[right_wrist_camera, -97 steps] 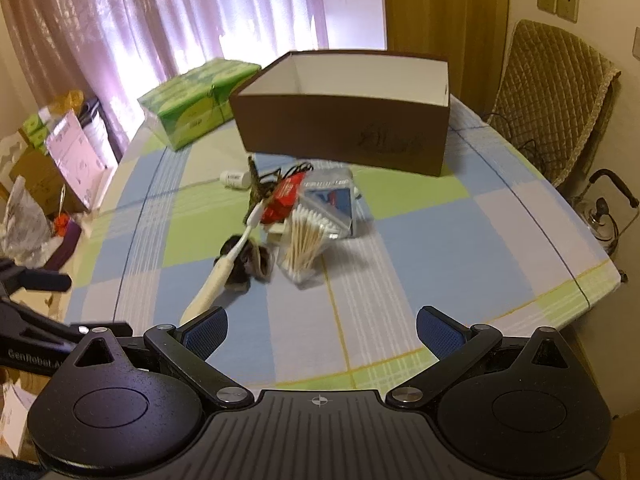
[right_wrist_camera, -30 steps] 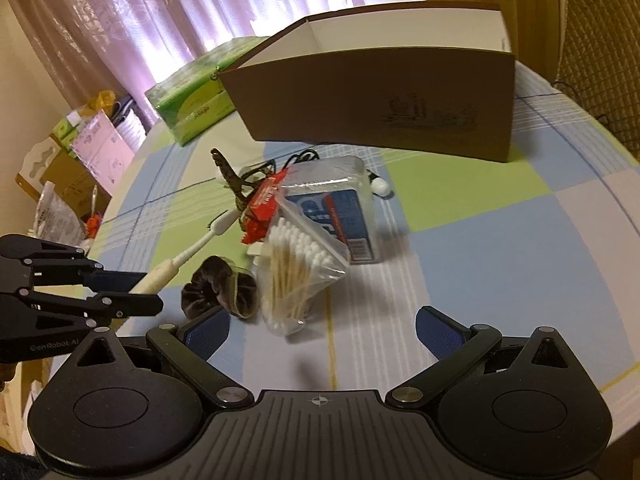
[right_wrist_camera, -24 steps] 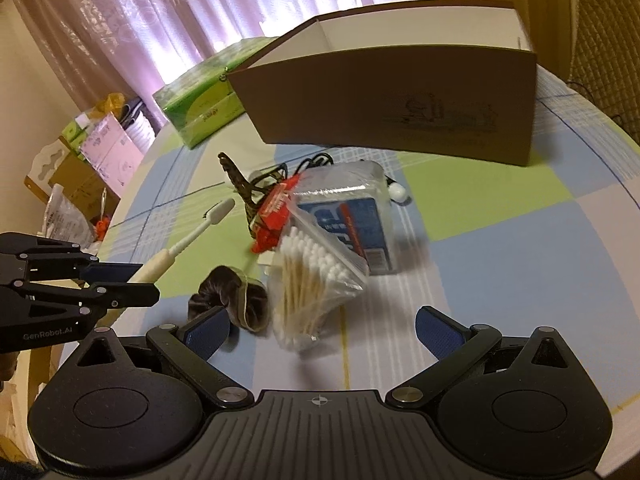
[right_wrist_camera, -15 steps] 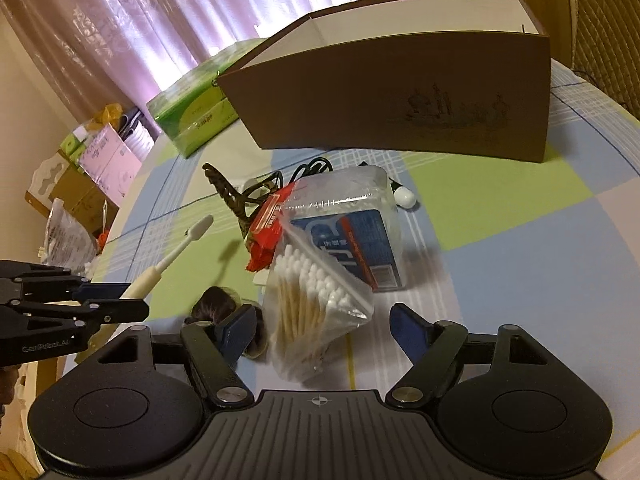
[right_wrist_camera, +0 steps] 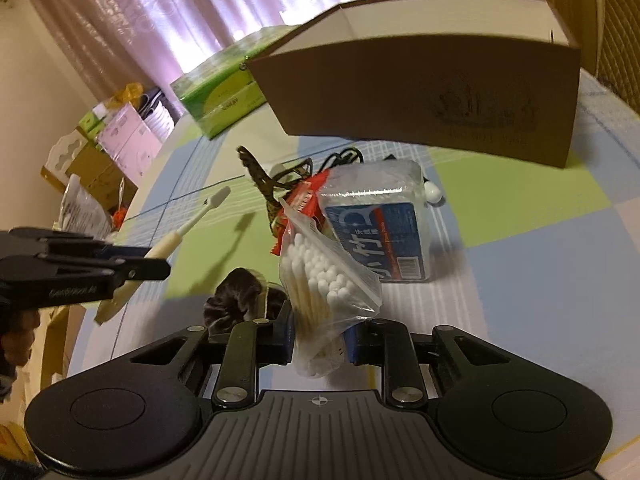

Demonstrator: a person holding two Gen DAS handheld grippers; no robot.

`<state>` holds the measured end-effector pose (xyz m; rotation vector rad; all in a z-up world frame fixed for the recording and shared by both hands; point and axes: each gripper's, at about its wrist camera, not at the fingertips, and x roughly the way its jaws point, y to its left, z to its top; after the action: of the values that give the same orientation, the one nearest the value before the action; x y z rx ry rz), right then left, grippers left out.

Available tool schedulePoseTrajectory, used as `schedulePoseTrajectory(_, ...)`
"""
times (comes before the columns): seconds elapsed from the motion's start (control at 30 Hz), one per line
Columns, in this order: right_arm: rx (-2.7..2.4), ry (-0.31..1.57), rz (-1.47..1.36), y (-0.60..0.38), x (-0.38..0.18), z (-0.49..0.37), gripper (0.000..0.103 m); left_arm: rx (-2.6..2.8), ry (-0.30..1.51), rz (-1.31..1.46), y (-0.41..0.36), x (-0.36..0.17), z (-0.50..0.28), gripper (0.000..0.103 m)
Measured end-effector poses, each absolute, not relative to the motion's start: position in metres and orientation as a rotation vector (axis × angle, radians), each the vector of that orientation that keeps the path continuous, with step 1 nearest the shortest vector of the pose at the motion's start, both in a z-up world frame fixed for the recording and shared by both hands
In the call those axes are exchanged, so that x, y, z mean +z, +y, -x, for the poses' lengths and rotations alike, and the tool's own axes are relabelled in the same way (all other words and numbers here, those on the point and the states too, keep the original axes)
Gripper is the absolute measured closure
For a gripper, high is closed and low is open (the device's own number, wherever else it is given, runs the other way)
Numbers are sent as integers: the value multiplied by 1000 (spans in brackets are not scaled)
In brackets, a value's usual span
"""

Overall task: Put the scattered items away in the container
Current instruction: 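Carry toothbrush and swab bag into the brown box and open both grippers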

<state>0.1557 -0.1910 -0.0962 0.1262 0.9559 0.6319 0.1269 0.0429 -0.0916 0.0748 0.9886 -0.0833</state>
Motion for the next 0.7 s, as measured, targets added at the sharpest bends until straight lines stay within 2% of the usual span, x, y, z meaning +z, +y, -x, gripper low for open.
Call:
schedulePoseTrajectory(0.4, 578, 865, -163, -213, -48, -145, 76, -136, 891, -97, 28, -52, -128, 86)
schedulePoseTrajectory(0.7, 586, 799, -203, -234, -10, -172, 76, -169, 799, -87, 9, -16, -149, 86)
